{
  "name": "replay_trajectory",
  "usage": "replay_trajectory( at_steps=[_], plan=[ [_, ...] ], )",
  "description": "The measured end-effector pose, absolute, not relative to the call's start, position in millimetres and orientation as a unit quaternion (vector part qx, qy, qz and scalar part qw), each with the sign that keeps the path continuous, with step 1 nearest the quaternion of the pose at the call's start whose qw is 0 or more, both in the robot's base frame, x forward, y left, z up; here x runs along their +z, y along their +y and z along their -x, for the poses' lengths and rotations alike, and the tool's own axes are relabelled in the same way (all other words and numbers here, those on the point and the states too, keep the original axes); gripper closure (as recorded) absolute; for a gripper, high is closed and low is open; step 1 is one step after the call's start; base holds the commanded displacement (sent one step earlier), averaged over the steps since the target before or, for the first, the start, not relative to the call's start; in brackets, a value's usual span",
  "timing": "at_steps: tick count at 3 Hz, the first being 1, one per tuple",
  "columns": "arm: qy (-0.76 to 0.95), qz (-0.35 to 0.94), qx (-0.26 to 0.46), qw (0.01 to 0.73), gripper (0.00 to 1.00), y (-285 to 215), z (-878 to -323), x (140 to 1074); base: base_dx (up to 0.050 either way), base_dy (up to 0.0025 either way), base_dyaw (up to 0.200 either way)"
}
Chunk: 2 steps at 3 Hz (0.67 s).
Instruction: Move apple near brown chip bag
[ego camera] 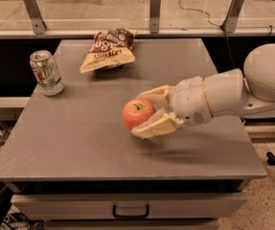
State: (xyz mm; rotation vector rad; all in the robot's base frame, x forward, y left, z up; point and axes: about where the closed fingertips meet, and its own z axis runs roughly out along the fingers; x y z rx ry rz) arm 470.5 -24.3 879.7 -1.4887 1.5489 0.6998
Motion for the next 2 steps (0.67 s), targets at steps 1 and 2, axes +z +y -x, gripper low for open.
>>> replay_trajectory(
  at_steps=[1, 2],
  plan=[
    [0.655, 0.555, 0.255, 0.445, 1.0, -62.4, -508.4, 899.0, 0.0, 0.0, 0.0],
    [0.684, 0.515, 0.226, 0.465, 1.0, -90.1, -548.5, 916.5, 0.0, 0.0, 0.0]
  ],
)
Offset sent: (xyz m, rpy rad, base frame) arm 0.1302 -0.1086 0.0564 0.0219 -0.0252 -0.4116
